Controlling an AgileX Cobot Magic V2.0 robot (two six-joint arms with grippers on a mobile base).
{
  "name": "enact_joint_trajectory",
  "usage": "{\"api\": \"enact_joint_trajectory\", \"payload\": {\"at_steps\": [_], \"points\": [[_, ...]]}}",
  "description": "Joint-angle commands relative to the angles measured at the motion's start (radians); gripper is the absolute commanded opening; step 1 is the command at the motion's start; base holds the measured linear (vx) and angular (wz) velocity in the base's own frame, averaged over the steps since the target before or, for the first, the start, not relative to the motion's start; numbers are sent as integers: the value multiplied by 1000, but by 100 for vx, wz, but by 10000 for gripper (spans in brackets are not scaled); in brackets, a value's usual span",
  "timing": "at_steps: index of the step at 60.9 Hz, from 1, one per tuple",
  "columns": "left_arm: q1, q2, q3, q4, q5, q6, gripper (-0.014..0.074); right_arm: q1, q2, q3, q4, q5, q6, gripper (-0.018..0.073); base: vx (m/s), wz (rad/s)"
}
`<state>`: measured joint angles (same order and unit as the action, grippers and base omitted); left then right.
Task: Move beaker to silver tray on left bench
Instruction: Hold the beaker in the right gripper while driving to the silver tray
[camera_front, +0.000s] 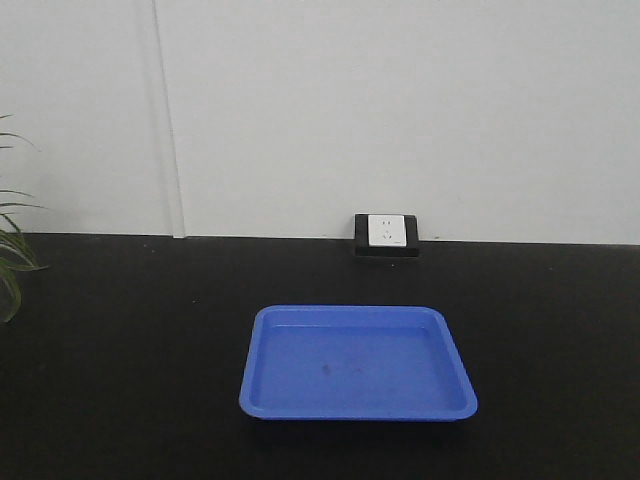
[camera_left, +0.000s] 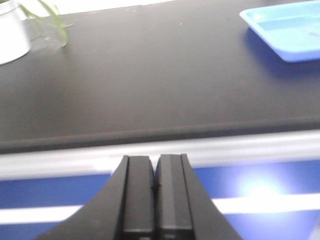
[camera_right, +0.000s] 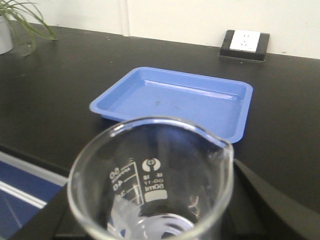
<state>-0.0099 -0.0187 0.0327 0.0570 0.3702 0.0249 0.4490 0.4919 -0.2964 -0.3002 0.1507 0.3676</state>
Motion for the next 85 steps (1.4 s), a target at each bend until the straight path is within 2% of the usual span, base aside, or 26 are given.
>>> {"api": "enact_joint_trajectory", "payload": {"at_steps": [1, 38, 85], "points": [[-6, -7, 20, -3, -76, -2, 1, -2, 4, -28, -6, -82, -8, -11, -28, 11], [-6, -7, 20, -3, -76, -2, 1, -2, 4, -28, -6, -82, -8, -11, -32, 22], [-6, -7, 20, -3, -76, -2, 1, -2, 4, -28, -6, -82, -8, -11, -33, 39]]}}
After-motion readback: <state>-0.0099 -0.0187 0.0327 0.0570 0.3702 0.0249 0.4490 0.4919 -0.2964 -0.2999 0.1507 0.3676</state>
